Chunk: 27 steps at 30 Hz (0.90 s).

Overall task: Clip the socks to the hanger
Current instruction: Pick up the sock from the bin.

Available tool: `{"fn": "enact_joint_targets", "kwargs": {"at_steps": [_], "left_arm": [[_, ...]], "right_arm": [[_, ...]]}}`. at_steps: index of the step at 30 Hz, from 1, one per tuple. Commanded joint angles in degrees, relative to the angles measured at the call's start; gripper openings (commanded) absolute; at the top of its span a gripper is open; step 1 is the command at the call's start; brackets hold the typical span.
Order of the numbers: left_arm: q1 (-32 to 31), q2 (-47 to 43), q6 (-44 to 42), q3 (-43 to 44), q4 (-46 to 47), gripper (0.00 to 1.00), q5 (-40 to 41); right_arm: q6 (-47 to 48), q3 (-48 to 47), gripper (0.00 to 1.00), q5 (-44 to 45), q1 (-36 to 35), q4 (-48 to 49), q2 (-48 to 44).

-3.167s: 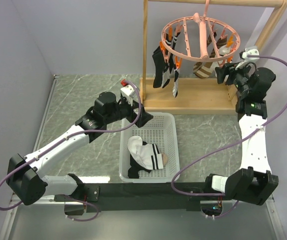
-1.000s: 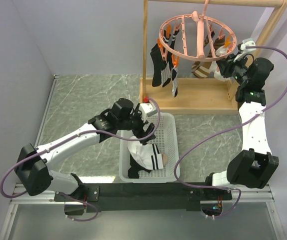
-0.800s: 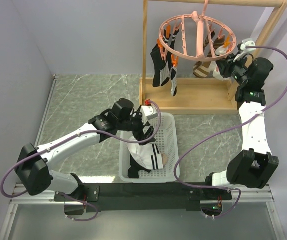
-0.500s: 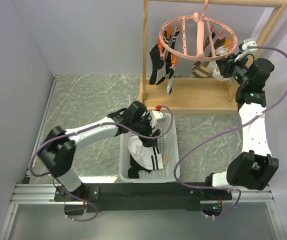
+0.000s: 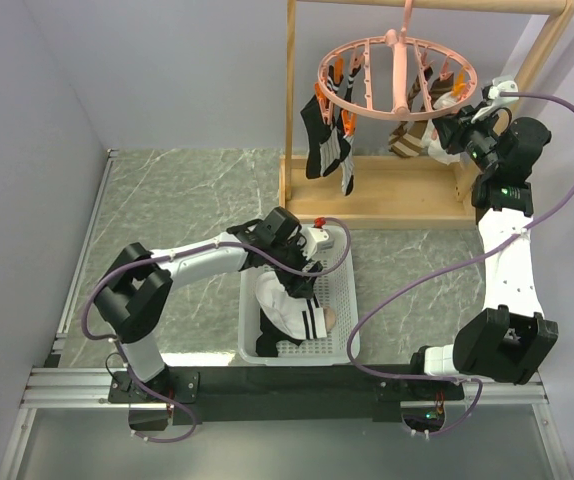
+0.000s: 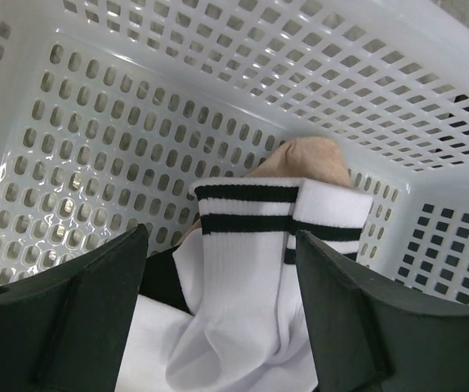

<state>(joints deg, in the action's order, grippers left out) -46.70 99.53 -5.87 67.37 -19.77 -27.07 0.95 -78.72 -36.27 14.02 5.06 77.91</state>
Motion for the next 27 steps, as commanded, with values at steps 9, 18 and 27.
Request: {"fn": "enact_joint_targets", "kwargs": {"at_steps": [9, 18, 27], "left_arm": [[-0.15, 2.25, 2.53, -0.66, 4.47, 0.73, 2.63], [-0.15, 3.75, 3.41, -1.37, 5.62, 0.65, 1.41], [-0.15, 4.10, 2.79, -1.81, 4.13, 0.52, 0.88]], "right_arm": [[-0.51, -0.74, 0.04, -0.82, -0.57, 3.38, -0.57], [-0.16, -0.74, 0.04, -0.82, -0.57, 3.38, -0.30], [1.07, -0.12, 0.04, 0.50, -0.57, 2.94, -0.74]]}}
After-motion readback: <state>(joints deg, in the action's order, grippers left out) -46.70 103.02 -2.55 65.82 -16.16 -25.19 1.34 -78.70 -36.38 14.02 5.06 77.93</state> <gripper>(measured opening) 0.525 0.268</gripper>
